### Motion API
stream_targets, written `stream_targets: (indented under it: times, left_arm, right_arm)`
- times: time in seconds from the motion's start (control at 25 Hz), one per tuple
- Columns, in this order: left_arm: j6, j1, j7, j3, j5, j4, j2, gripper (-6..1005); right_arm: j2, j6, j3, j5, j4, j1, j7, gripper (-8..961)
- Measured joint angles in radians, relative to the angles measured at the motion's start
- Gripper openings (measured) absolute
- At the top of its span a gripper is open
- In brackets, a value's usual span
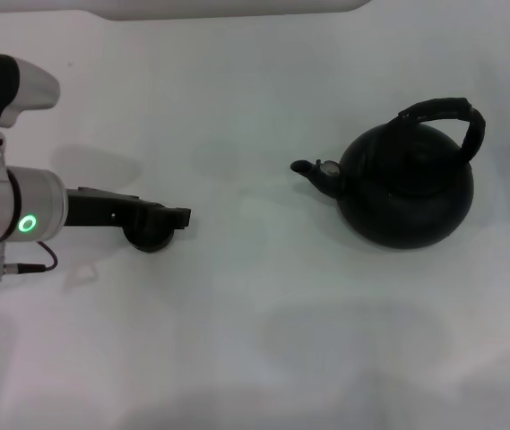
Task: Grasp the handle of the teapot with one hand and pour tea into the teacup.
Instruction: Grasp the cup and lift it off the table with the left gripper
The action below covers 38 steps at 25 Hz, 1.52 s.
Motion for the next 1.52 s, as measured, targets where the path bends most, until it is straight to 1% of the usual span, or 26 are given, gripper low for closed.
stream_targets:
  times: [1.24,1.52]
  left_arm:
    - [-0.035,-0.019,-0.038,0.011,0.041,-0.017,0.000,875]
    - [-0.033,-0.025,-0.054,0.030,0.071,-0.014,-0.002,727]
  right_arm:
    - [-0.002,-0.005,0.000,0.000,0.000,0.002,-0.002,872]
    - [-0.002,-0.005,0.000,0.000,0.000,0.001,-0.002,872]
